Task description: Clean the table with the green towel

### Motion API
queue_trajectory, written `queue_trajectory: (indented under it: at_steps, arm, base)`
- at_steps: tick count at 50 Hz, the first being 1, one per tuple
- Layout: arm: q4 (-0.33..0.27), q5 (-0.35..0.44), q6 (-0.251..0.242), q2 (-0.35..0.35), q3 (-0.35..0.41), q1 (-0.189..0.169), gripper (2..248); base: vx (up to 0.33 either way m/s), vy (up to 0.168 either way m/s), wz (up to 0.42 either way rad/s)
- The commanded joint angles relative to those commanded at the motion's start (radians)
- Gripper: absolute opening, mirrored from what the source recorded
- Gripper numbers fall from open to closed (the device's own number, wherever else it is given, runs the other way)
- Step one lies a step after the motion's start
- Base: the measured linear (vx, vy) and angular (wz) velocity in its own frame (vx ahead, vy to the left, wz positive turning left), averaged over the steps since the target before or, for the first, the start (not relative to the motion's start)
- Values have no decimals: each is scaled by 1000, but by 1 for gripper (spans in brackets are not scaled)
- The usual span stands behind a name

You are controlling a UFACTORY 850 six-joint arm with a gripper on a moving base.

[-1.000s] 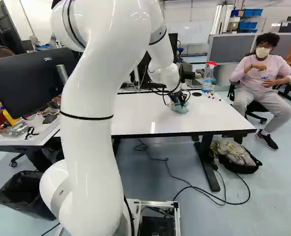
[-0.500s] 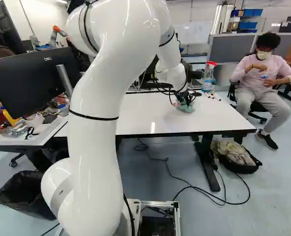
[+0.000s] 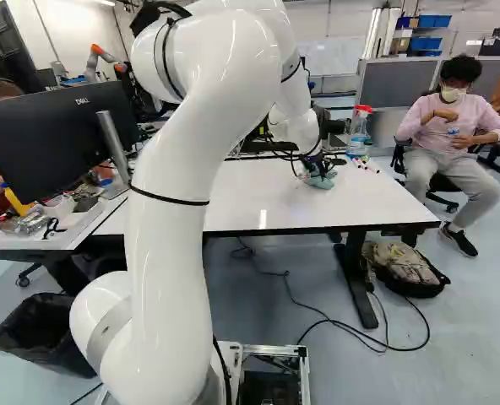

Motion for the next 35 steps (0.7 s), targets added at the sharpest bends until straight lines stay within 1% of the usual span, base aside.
queue_trajectory:
  at_steps: [16,24,35]
  arm:
    - [0,-9,0,36,12,0,59]
    - [0,-39,0,70,36,0,59]
    - [0,-93,0,136,94,2,59]
  base:
    - [0,0,0]
    - [0,0,0]
    - [0,0,0]
